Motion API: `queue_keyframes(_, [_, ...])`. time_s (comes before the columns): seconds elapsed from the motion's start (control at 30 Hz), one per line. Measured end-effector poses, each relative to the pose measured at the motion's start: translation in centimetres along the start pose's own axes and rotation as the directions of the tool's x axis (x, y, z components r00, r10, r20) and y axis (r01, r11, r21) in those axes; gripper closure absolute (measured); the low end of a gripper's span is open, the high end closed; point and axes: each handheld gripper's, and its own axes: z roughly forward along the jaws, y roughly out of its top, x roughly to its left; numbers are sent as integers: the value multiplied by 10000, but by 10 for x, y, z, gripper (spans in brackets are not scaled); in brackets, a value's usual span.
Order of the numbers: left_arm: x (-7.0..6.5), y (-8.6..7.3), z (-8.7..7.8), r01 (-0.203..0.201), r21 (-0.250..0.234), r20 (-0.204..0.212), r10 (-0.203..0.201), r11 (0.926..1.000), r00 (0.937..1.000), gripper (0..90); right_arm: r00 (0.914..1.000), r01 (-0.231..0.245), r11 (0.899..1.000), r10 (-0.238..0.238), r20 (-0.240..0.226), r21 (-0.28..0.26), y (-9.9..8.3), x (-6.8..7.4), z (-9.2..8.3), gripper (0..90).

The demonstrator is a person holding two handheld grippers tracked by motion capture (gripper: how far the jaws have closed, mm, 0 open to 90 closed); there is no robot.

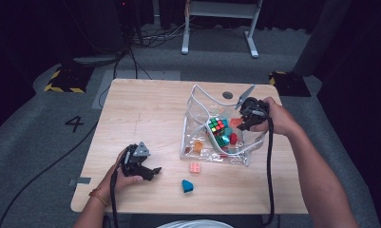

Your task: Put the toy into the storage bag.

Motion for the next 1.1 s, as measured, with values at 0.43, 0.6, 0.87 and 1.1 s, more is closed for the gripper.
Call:
queue_keyframes(0.43, [0, 0, 0, -2, 1, -1, 2, 10000, 10000, 93, 9989, -452, 9990, 453, -105, 43, -24, -7, -11, 593])
queue_keyframes(0.6, [0, 0, 0, -2, 1, 1, 2, 10000, 10000, 93, 9995, -325, 9991, 326, -15, 262, -28, -9, -13, 593])
queue_keyframes(0.87, [0, 0, 0, -1, -2, -3, 1, 10000, 10000, 93, 9993, -364, 9990, 363, 61, 240, -30, -8, -14, 590])
queue_keyframes(1.1, [0, 0, 0, -2, 2, 0, 2, 10000, 10000, 93, 9991, -427, 9991, 427, 55, 46, -31, -7, -15, 575])
